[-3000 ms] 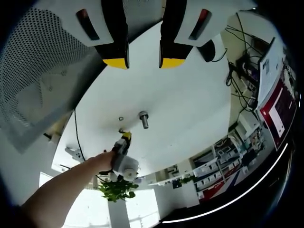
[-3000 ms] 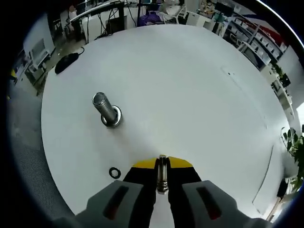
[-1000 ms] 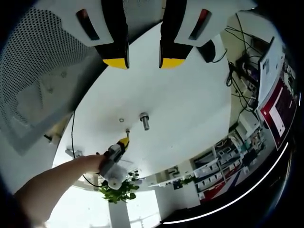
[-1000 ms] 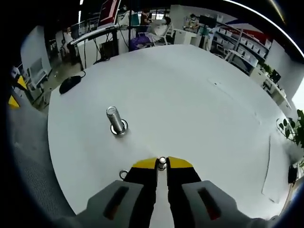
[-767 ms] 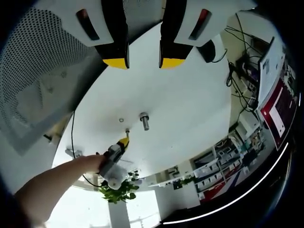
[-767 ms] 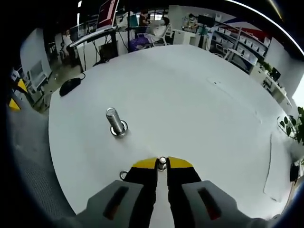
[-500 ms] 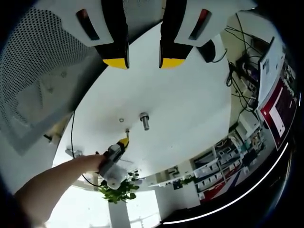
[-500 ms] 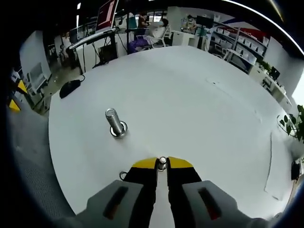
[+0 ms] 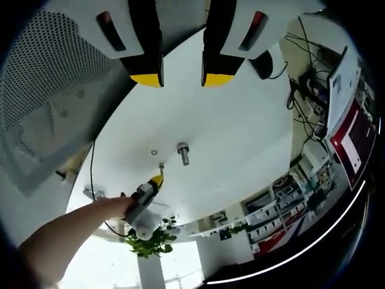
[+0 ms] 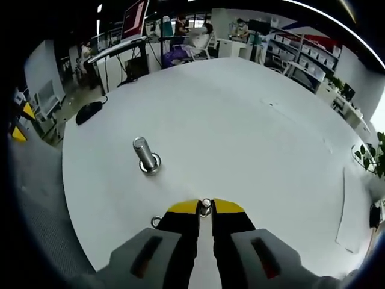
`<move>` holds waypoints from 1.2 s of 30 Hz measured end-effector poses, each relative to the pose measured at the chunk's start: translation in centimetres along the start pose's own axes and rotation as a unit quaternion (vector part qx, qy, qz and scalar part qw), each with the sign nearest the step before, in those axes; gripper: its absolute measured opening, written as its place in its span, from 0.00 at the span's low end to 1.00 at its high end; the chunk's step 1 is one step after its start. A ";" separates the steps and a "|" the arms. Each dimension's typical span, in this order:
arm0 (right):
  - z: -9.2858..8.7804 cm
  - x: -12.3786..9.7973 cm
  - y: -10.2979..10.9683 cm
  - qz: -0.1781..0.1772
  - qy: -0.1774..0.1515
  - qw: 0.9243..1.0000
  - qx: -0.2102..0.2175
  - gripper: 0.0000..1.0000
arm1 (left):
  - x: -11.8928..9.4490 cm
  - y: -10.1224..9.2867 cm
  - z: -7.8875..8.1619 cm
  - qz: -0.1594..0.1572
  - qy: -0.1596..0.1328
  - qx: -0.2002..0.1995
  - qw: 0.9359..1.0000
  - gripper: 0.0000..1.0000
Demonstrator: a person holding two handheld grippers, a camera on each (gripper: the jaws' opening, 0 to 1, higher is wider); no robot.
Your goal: Place the washer onto the threaded stud by aligning its center hole with the stud, sliding it down to the base, and recovering from edge contact or off-axis alignment until the washer reaches the visible bottom stop.
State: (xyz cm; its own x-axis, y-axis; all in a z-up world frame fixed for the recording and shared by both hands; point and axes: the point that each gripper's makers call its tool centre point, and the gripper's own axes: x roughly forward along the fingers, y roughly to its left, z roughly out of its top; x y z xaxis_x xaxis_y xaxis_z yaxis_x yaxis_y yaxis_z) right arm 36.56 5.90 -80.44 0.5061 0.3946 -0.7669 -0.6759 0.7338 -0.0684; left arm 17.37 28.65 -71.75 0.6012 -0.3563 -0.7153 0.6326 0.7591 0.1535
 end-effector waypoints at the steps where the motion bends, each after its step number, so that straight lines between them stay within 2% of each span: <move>1: 0.0 0.0 0.0 0.000 0.000 1.000 0.000 0.10 | 0.0 0.0 0.0 0.000 0.000 0.000 1.000 0.23; 36: -0.2 0.1 0.0 0.002 0.004 1.000 -0.019 0.12 | 0.0 0.0 0.0 -0.002 0.000 0.001 1.000 0.23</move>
State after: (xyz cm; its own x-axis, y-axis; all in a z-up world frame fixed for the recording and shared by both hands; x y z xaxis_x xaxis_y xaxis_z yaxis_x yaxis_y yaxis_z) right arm 36.48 5.78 -80.64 0.4994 0.3918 -0.7727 -0.6971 0.7113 -0.0898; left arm 17.38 28.62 -71.76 0.5995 -0.3591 -0.7153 0.6352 0.7572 0.1522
